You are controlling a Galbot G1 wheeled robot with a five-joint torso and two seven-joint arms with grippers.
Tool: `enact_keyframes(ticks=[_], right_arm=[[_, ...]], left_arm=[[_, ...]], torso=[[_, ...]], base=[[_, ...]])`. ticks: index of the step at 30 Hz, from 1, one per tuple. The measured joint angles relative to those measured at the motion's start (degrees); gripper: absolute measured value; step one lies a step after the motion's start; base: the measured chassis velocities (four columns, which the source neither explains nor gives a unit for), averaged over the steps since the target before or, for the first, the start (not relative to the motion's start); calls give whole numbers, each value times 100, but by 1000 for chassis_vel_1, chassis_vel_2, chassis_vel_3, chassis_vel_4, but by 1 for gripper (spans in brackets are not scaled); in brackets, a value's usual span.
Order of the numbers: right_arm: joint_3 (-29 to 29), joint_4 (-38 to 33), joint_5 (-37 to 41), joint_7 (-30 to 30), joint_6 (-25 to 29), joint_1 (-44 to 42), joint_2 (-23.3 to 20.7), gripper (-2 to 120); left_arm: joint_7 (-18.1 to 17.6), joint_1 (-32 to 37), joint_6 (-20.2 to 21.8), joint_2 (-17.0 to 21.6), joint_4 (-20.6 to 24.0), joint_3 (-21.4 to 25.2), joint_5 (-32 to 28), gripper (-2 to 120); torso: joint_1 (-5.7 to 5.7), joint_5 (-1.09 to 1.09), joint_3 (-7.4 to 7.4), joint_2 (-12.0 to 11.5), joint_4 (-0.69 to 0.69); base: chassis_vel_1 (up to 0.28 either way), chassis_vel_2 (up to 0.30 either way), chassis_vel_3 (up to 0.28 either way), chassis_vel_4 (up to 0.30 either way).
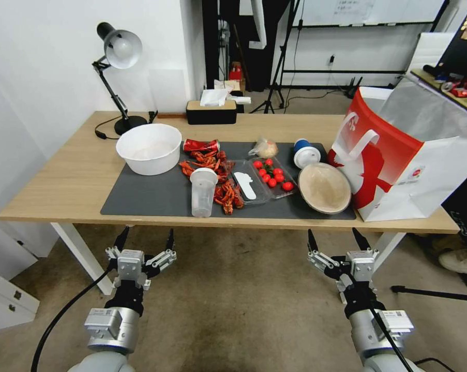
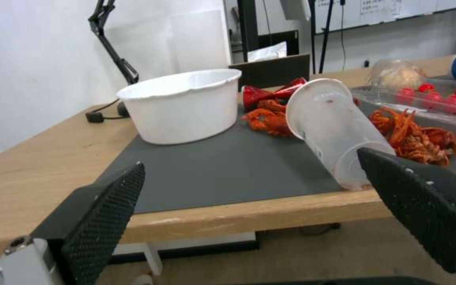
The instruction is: Pick up the trash from the table and place it into the takeout bag.
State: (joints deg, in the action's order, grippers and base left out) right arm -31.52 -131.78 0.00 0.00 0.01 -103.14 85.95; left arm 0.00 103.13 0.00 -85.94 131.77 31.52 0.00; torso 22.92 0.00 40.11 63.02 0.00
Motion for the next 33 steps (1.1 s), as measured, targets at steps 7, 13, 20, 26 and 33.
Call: enact_keyframes(ticks=[7,13,20,26,33], right_arm=[[0,0,0,0,0,0,0,100],[0,0,0,0,0,0,0,100],[305,0,307,99,247,118,-213,100],[607,2,652,108,605,173,-375,100],[571,66,649,76,599,173,-361,100]], left_arm=[[0,0,0,0,0,0,0,100],[0,0,0,0,0,0,0,100],[0,-11,-34,0,-7,0,0,100],[3,-280,-850,9,-229,66,-254,100],[23,-593,-1822,28,-495,149,-568,100]], torso=[[0,0,0,0,0],[0,0,0,0,0],[0,0,0,0,-3],[0,0,0,0,-1],[0,0,0,0,0]], base=[[0,0,0,0],[0,0,0,0],[0,0,0,0],[0,0,0,0],[0,0,0,0]])
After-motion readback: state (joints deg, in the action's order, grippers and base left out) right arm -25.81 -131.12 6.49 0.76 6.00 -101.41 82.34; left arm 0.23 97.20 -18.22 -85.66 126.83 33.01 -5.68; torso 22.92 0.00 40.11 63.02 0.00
